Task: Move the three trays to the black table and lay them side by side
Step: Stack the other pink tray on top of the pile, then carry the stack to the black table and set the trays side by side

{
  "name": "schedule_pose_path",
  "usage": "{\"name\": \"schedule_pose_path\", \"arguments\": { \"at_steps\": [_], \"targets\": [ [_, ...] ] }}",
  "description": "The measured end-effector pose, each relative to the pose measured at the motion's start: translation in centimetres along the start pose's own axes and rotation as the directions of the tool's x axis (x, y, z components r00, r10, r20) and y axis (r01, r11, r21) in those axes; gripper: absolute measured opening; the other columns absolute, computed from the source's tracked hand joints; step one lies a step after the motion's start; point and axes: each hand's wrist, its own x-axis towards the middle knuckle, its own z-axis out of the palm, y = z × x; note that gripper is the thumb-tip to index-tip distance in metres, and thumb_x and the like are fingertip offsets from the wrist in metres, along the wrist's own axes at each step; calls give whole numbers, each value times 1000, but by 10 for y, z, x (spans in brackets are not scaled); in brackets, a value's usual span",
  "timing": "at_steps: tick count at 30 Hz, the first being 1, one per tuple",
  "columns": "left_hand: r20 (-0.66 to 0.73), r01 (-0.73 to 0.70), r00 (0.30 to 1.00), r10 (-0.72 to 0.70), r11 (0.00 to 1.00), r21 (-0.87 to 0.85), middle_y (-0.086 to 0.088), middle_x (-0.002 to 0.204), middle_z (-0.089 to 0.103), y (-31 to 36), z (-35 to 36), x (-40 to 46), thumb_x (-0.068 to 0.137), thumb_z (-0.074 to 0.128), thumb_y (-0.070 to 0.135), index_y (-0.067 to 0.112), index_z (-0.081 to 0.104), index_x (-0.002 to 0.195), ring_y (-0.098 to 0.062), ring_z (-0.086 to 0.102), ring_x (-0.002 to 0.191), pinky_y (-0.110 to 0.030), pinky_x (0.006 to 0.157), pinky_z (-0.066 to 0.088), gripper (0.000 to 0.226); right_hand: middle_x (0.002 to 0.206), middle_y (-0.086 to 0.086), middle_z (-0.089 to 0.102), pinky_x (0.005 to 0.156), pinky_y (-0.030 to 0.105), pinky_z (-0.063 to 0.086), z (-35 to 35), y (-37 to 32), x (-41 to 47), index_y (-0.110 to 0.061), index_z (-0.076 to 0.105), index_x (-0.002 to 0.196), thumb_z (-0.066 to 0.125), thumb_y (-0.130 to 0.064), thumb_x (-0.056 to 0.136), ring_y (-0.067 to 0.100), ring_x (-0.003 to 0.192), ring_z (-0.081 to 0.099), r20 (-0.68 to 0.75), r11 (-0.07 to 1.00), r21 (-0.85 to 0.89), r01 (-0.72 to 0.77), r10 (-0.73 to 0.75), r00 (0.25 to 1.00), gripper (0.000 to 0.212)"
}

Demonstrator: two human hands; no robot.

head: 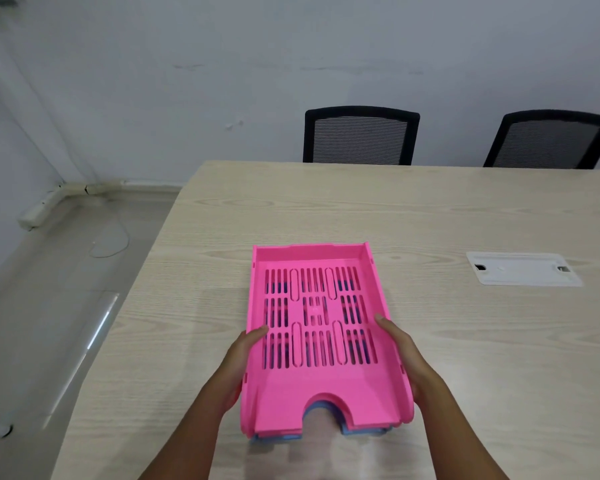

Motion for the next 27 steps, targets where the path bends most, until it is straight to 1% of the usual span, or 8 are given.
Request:
{"name": "schedule_pose_path", "arguments": {
  "at_steps": [5, 7, 10, 12, 15, 19, 23, 27],
  "targets": [
    [3, -54, 999, 54, 998, -8, -14, 106, 79, -4, -2, 5, 93, 59, 37, 15, 63, 128, -34, 74, 95, -57, 102, 51, 41, 116, 13, 76, 114, 63, 32, -7, 8, 9, -20, 67, 127, 56, -60, 90, 41, 115, 66, -8, 999, -33, 1, -1, 1000, 56],
    [4, -65, 998, 65, 998, -16, -10, 100, 81, -7, -4, 5, 93, 60, 37, 16, 65, 126, -32, 75, 91, -53, 98, 54, 39, 116, 14, 76, 113, 63, 34, -8, 8, 11, -19, 67, 127, 57, -57, 90, 40, 112, 68, 7, 1000, -23, 13, -12, 1000, 54],
    [7, -66, 998, 67, 997, -33, -11, 101, 81, -12, -6, 1, 92, 61, 37, 16, 66, 123, -31, 77, 90, -52, 95, 55, 38, 112, 15, 77, 109, 60, 41, -9, 10, 15, -15, 67, 126, 60, -55, 88, 33, 96, 73, 54, 999, -17, 37, -36, 998, 55],
    [-2, -73, 997, 73, 996, -46, -12, 101, 81, -16, -7, -4, 92, 61, 37, 16, 67, 123, -31, 78, 88, -47, 88, 58, 38, 108, 15, 78, 103, 56, 47, -9, 11, 19, -13, 68, 125, 64, -56, 83, 29, 87, 75, 87, 999, -19, 46, -44, 995, 59],
    [-33, -92, 995, 90, 992, -82, -13, 101, 81, -25, -10, -13, 92, 61, 36, 15, 66, 125, -30, 79, 86, -42, 79, 59, 39, 106, 15, 78, 105, 60, 44, -6, 9, 23, -14, 70, 121, 63, -53, 85, 31, 88, 74, 121, 998, -40, 46, -40, 992, 53],
    [-104, -115, 989, 101, 984, -135, -14, 101, 81, -43, -19, -32, 91, 61, 36, 14, 64, 127, -31, 78, 86, -45, 83, 59, 42, 100, 15, 78, 87, 46, 55, 7, 8, 28, -11, 70, 120, 64, -48, 87, 28, 80, 75, 203, 997, -69, 38, -24, 979, 50],
    [-199, -128, 976, 91, 975, -181, -17, 106, 79, -65, -37, -56, 92, 61, 37, 15, 64, 128, -38, 76, 96, -59, 98, 53, 42, 101, 15, 78, 91, 48, 52, 33, 13, 32, -14, 73, 114, 66, -49, 85, 28, 80, 75, 274, 993, -114, 19, 13, 962, 47],
    [-285, -150, 955, 86, 966, -210, -18, 110, 78, -82, -64, -82, 91, 61, 38, 15, 64, 128, -42, 73, 102, -63, 99, 52, 44, 99, 16, 79, 84, 43, 53, 72, 17, 34, -13, 75, 112, 65, -48, 84, 28, 79, 76, 346, 984, -179, 8, 56, 937, 46]
  ]
}}
